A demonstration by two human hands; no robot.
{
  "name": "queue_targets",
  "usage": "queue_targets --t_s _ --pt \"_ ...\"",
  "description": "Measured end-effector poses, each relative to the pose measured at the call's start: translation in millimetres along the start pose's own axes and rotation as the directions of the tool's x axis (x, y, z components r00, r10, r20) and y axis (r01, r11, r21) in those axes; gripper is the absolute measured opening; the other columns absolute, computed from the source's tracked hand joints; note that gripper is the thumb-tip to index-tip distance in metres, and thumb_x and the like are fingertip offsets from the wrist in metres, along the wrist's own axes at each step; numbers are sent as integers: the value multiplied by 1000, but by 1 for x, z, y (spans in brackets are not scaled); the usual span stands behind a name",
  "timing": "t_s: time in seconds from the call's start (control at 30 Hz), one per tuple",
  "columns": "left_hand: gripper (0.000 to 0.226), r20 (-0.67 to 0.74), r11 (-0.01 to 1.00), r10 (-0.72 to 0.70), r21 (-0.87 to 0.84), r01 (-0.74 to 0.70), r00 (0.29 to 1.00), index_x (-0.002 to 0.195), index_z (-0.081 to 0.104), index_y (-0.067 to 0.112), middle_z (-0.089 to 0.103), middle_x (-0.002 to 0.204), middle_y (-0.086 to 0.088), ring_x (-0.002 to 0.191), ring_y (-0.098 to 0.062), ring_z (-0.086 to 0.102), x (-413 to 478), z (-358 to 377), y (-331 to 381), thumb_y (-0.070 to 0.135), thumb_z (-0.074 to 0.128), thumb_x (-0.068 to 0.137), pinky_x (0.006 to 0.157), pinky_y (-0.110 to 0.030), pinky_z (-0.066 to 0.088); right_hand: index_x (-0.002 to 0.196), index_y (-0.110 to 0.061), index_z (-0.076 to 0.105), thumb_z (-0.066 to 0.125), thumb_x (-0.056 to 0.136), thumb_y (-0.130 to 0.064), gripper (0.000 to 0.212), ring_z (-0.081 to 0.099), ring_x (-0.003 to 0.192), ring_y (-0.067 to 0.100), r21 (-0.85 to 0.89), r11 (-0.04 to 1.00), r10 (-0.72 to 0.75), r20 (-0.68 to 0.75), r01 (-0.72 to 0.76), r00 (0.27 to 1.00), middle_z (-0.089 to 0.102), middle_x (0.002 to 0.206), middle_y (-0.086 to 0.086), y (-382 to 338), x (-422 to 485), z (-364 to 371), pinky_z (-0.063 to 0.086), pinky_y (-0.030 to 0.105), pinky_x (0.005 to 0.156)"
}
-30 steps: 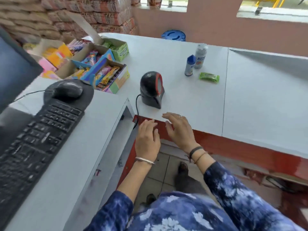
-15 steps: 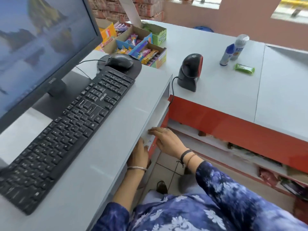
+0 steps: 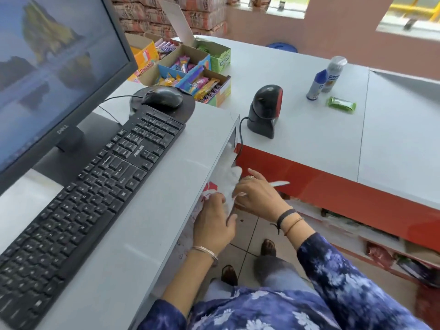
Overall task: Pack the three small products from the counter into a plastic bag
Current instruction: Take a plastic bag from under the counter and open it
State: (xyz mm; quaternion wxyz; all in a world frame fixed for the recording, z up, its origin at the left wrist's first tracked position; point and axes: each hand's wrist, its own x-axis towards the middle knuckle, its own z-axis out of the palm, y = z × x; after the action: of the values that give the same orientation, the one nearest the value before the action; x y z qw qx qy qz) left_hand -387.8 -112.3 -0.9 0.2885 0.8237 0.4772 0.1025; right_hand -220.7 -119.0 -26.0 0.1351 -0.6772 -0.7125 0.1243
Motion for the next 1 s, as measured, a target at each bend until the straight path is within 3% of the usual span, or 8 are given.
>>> queue_targets --t_s 0.17,0.27,0.33,0.5,0.63,0.8,0.9,1.0 --pt "32 162 965 60 242 -98 985 114 44 13 65 108 -12 99 -32 63 42 16 73 24 57 86 76 -40 51 72 -12 70 62 79 -29 20 62 72 19 171 975 118 157 -144 981 72 74 4 33 -18 -57 49 43 87" --pt "22 231 974 82 190 -127 970 101 56 12 66 102 -16 97 -37 61 83 14 117 25 55 84 76 -42 48 55 -3 56 66 76 -31 37 41 51 12 426 849 234 231 -314 945 51 53 8 69 -22 -105 38 39 53" --pt "21 313 986 141 35 -160 939 89 61 11 67 95 -15 89 -34 62 116 9 146 27 63 77 73 -38 49 54 -4 48 67 74 -39 45 34 52 12 608 702 238 289 -370 927 39 54 4 104 -28 -140 29 28 51" --pt "19 291 856 253 -511 -73 923 80 64 8 61 74 -4 71 -17 54 215 9 231 22 72 69 67 -30 43 104 -2 64 75 57 -38 60 64 81 19 807 389 397 289 -445 871 69 91 6 223 -55 -232 52 28 77" --pt "12 221 822 305 -552 -139 926 86 62 6 61 81 -11 72 -21 56 294 22 303 14 68 79 67 -34 46 76 -6 67 78 67 -37 34 59 54 18 689 525 524 201 -499 828 65 63 2 291 -54 -288 47 26 52" --pt "23 16 824 317 -499 -267 948 98 62 0 67 95 -20 89 -34 62 373 36 385 17 59 83 71 -33 45 87 9 63 58 89 -26 36 55 64 21 582 656 689 -203 -480 696 61 78 19 358 -15 -350 45 33 63" --pt "14 -184 762 357 -511 -399 916 92 63 3 66 88 -21 87 -34 59 408 21 431 2 55 80 70 -32 41 78 8 60 52 93 -18 31 45 66 17 401 813 579 -486 -422 654 53 70 18 365 7 -399 31 31 55" --pt "27 -362 768 118 -557 -316 925 105 54 5 53 118 -17 112 -31 45 432 8 462 4 57 78 85 -36 38 67 -5 54 54 89 -25 30 44 65 21 168 884 398 -760 -436 514 50 62 14 369 29 -424 35 34 58"
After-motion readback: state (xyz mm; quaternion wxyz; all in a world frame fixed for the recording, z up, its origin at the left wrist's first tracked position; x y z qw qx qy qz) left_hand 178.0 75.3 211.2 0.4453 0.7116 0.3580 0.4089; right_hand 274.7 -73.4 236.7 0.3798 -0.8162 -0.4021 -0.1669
